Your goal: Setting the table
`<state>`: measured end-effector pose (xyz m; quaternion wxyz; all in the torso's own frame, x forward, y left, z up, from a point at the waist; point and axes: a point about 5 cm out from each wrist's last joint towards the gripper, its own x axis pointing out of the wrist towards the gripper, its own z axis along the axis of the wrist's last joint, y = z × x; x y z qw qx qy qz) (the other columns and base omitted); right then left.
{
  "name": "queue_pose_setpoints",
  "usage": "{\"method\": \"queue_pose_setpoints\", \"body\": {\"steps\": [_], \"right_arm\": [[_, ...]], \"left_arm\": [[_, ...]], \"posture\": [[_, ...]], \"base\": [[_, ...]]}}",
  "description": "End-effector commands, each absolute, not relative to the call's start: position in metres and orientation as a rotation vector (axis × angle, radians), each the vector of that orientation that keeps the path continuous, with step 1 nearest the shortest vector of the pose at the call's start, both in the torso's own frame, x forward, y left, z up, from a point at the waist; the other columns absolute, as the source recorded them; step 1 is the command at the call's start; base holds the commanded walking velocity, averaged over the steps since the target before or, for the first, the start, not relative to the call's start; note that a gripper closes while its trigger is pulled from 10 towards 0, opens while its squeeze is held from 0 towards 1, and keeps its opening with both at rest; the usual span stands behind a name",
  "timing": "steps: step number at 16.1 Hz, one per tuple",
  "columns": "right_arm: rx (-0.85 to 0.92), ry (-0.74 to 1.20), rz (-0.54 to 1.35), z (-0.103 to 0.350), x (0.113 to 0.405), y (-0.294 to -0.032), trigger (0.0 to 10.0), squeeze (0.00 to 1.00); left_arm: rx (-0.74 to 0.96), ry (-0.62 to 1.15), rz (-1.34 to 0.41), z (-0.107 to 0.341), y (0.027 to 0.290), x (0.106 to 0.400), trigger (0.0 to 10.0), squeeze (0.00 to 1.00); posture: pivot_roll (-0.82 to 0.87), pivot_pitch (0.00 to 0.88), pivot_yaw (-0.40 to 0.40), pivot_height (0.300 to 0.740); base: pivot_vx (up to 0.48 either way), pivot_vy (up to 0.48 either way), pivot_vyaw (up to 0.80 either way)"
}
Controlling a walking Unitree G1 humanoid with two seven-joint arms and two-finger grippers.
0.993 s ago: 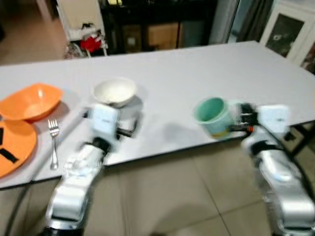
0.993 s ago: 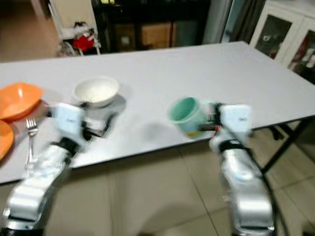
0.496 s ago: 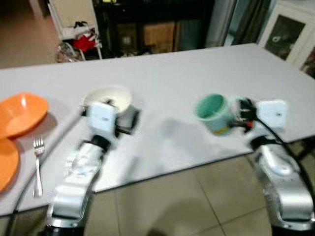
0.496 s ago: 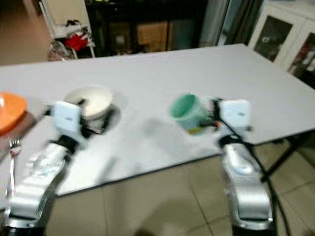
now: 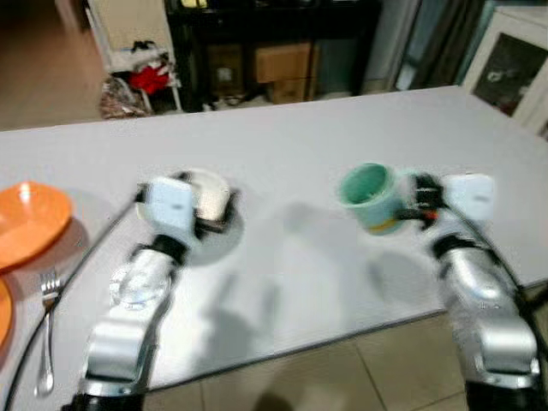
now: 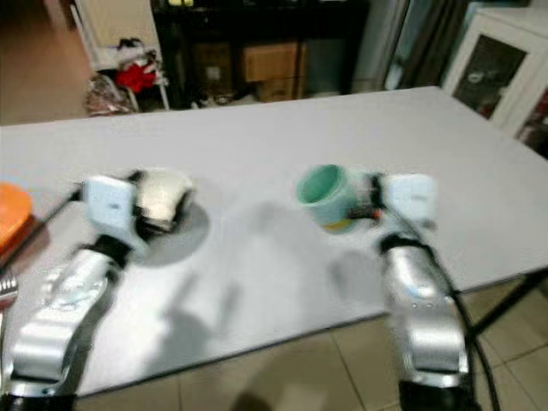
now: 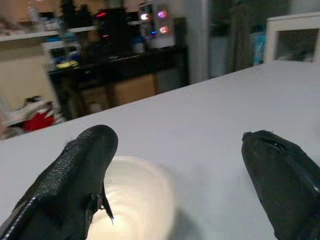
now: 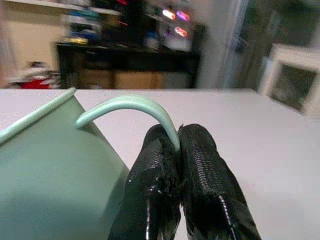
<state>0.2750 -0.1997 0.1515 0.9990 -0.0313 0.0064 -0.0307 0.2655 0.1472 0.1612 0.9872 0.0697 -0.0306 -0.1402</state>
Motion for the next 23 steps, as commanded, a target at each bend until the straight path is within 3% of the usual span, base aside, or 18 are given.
{"method": "queue_pose_setpoints", "body": {"steps": [1,4,10,12,17,23], "right_arm": [[-0.025,-0.041,-0.008,0.161,0.281,-0.189,10.0,0.0],[0.056,-0.022,0.07,0.153,0.291,-0.181,10.0,0.0],[0.178,0.045,0.221,0.135,0.334,-0.162,10.0,0.0],[0.222,0.055,0.239,0.127,0.356,-0.156,10.0,0.0],[0.266,0.093,0.183,0.128,0.38,-0.142,10.0,0.0],[0.298,0.155,0.2,0.107,0.376,-0.121,10.0,0.0]], "left_arm": [[0.159,-0.084,-0.269,0.168,0.155,0.265,10.0,0.0],[0.146,-0.07,-0.241,0.165,0.165,0.265,10.0,0.0],[0.127,-0.056,-0.306,0.17,0.161,0.266,10.0,0.0],[0.137,-0.039,-0.379,0.177,0.166,0.251,10.0,0.0],[0.165,0.012,-0.506,0.19,0.174,0.221,10.0,0.0],[0.118,0.122,-0.606,0.19,0.169,0.19,10.0,0.0]], "posture": [[0.07,0.0,-0.004,0.74],[0.07,0.0,0.008,0.74],[0.1,0.0,0.009,0.74],[0.15,0.0,0.01,0.74],[0.22,0.0,0.046,0.74],[0.27,0.0,0.05,0.74]], "base": [[0.356,0.0,0.0],[0.341,0.0,0.0],[0.0,0.0,0.0],[0.0,0.0,0.0],[0.0,0.0,0.0],[0.0,0.0,0.0]]}}
